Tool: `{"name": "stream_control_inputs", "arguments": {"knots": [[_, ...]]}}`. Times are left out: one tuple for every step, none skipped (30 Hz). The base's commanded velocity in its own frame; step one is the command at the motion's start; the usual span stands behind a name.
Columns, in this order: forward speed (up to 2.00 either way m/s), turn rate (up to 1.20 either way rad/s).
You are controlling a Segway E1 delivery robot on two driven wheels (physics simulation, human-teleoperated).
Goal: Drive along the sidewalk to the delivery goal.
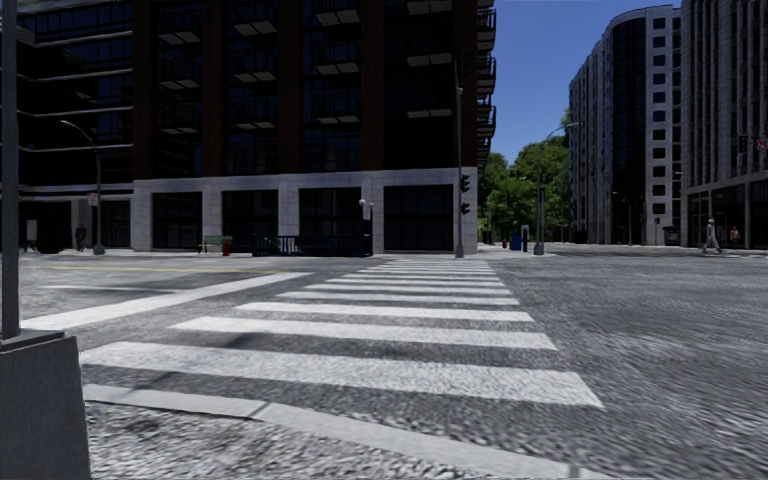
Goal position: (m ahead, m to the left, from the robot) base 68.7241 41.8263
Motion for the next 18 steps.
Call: {"name": "stream_control_inputs", "arguments": {"knots": [[2.0,-0.18],[2.0,-0.07],[2.0,-0.03],[2.0,-0.03],[2.0,-0.01],[2.0,-0.01],[2.0,-0.01],[2.0,0.0],[2.0,0.0],[2.0,0.0],[2.0,0.0],[2.0,0.0],[2.0,0.0],[2.0,0.0],[2.0,0.0],[2.0,0.0],[2.0,0.0],[2.0,0.0]]}}
